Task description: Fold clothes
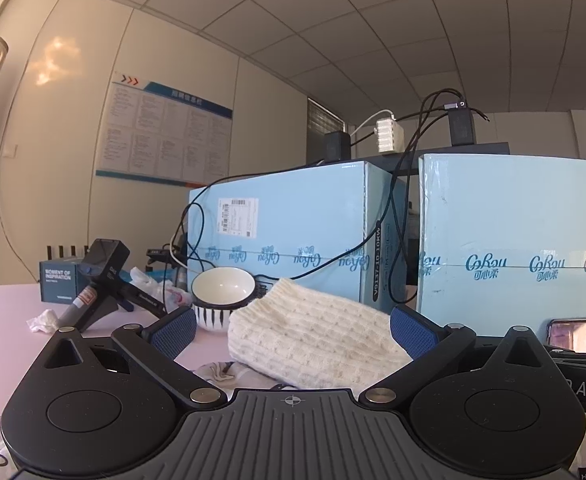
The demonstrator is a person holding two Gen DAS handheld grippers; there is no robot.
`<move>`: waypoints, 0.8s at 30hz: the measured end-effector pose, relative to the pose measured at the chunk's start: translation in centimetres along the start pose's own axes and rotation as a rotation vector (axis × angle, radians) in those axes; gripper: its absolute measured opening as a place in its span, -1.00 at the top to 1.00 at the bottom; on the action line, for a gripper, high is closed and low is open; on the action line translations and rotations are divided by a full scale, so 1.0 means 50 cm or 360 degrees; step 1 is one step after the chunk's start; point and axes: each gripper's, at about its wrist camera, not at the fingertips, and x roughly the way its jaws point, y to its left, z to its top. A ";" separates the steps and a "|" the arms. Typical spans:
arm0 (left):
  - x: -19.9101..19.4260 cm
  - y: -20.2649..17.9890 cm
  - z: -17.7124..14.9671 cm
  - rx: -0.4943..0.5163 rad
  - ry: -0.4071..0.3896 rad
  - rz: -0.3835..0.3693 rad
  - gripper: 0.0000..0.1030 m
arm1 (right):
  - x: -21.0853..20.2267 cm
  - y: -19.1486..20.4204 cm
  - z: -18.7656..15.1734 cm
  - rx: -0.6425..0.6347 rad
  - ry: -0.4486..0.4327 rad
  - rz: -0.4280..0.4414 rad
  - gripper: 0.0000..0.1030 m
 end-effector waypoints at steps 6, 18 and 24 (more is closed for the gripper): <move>0.002 0.010 -0.001 -0.0005 -0.0009 -0.0003 -1.00 | -0.004 0.000 0.003 0.0005 -0.0002 0.0005 -1.00; -0.002 0.012 -0.006 -0.0006 0.0011 0.0000 -1.00 | 0.000 0.002 -0.001 -0.0001 0.0008 0.0011 -1.00; 0.003 0.007 0.000 -0.0003 0.0029 0.0013 -1.00 | 0.002 0.001 -0.001 0.0000 0.0011 0.0015 -1.00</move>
